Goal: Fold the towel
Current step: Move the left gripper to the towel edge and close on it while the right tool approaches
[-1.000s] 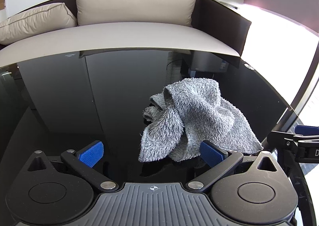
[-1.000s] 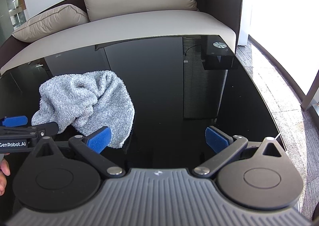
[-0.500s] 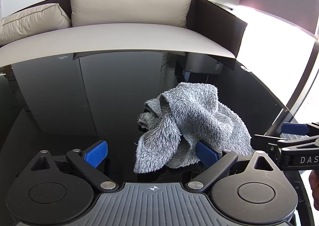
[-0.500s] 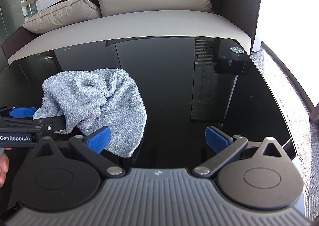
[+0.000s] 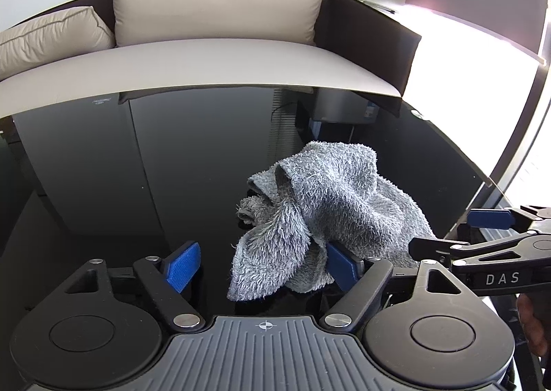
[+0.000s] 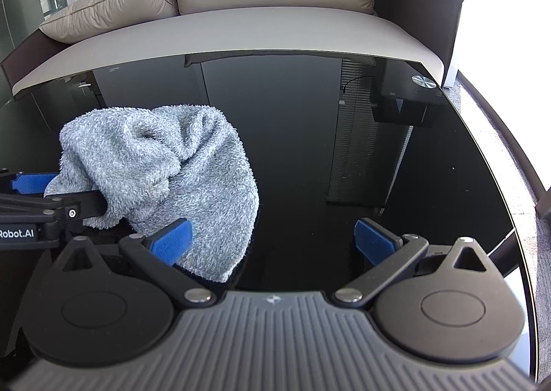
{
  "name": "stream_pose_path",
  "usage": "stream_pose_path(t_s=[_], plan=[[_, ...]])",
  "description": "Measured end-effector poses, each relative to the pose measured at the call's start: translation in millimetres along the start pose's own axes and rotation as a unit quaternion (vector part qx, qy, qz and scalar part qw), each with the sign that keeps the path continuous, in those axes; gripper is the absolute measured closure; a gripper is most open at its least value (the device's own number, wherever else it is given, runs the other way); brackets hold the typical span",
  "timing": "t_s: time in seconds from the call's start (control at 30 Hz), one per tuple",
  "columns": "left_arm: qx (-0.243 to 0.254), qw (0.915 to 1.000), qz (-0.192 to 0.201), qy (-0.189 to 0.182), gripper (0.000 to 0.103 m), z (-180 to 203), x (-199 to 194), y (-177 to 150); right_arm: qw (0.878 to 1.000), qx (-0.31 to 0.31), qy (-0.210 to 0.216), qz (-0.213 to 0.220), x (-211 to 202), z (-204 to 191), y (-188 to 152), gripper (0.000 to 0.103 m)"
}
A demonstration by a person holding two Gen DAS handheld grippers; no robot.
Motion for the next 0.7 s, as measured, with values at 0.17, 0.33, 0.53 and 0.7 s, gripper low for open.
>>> stream_pose_path(t_s=[0.17, 0.33, 0.53, 0.7], plan=[[-0.004, 1.0, -0.003, -0.005, 0.037, -1, 1, -1, 1.0, -0.018, -0.004, 0.002, 2, -5, 0, 0.002], [-0.002, 0.9999, -0.004, -0.013, 0.049, 0, 2, 1, 0.999, -0.03, 0.005, 0.01, 1, -9, 0, 0.022], [0.0, 0.9998, -0.004, -0.02, 0.061, 3, 2, 1, 0.999, -0.042, 0.021, 0.016, -4, -15, 1, 0.048], [0.006, 0.9996, -0.006, -0.028, 0.074, 8, 1, -2, 0.998, -0.051, 0.03, 0.02, -7, -19, 2, 0.083]])
Point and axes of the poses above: each gripper's, at about its wrist camera, not at the fingertips, and x roughly the way its jaws point, z to its right, y to its top, the point moved 6 cm from there along x, roughly the way its jaws point, and after that the axes turned 2 degrees about -x, right-handed, at the moved point
